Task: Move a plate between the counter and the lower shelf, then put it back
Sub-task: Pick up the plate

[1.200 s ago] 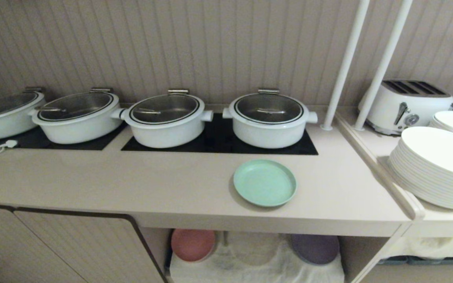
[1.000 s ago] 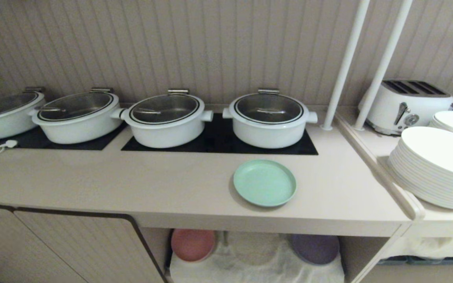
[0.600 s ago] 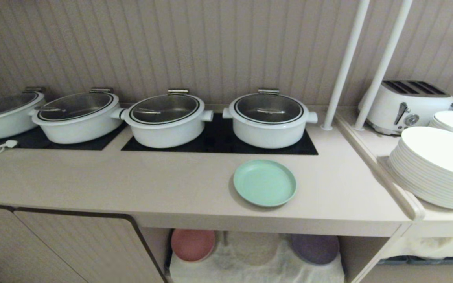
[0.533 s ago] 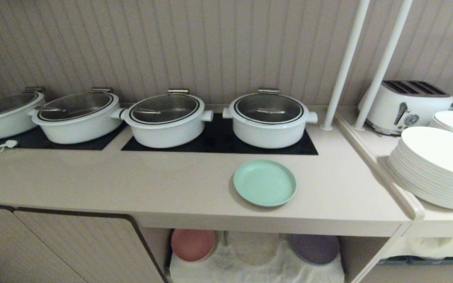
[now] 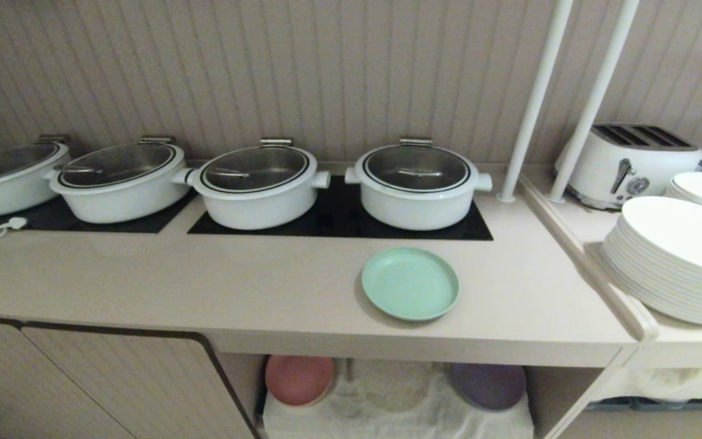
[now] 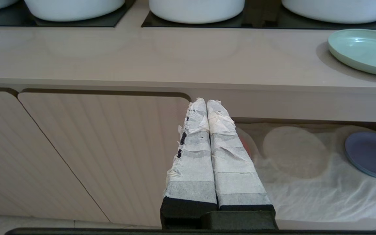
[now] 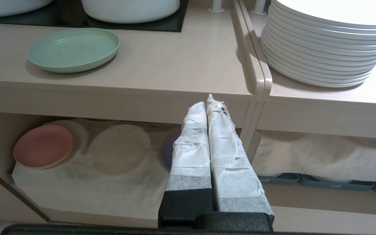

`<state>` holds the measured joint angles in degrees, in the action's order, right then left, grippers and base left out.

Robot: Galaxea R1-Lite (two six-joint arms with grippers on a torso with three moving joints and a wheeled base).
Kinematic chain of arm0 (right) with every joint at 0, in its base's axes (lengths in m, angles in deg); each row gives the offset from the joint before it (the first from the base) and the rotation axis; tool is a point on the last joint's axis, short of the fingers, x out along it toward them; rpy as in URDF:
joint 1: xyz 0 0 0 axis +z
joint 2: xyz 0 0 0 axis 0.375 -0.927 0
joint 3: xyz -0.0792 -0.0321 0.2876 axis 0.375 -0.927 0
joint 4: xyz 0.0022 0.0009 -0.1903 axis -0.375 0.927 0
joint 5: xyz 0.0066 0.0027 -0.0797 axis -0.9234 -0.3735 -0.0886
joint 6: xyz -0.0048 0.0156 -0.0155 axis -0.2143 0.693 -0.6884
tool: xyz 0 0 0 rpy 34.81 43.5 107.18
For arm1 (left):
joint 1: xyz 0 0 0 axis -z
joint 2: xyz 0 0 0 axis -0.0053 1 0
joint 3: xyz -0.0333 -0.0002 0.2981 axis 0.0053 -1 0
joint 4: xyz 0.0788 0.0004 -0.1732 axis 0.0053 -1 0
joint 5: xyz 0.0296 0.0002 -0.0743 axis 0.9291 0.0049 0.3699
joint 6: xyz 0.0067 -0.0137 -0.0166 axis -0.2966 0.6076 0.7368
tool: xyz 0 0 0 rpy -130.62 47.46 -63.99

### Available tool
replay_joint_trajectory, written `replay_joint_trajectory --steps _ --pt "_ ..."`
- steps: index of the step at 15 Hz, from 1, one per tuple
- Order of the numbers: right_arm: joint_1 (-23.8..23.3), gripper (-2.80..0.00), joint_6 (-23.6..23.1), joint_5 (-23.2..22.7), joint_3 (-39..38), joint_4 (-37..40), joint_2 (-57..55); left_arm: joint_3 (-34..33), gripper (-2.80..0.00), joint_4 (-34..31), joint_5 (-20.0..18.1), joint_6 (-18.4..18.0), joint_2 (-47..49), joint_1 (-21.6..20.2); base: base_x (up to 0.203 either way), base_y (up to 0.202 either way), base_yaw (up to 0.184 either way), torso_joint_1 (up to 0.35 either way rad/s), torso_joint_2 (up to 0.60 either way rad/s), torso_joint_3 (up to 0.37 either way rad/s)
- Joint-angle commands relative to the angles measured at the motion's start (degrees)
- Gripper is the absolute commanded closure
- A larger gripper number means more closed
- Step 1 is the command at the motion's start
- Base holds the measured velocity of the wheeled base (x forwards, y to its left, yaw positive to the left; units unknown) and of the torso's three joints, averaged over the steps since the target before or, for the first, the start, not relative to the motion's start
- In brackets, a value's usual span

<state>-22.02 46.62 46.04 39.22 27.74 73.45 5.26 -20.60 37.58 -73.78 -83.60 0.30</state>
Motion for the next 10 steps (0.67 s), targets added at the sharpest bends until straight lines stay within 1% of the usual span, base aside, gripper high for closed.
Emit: replay_joint_trajectory --steps 1,10 --pt "0.0 0.00 0.0 0.0 0.0 0.0 0.0 0.0 0.00 0.0 0.0 0.0 0.0 0.0 0.000 0.000 0.000 0.000 0.00 0.000" --pt "0.0 0.00 0.1 0.0 0.0 -0.1 0.0 0.0 0.00 0.0 0.0 0.1 0.0 0.0 0.000 0.000 0.000 0.000 0.00 0.000"
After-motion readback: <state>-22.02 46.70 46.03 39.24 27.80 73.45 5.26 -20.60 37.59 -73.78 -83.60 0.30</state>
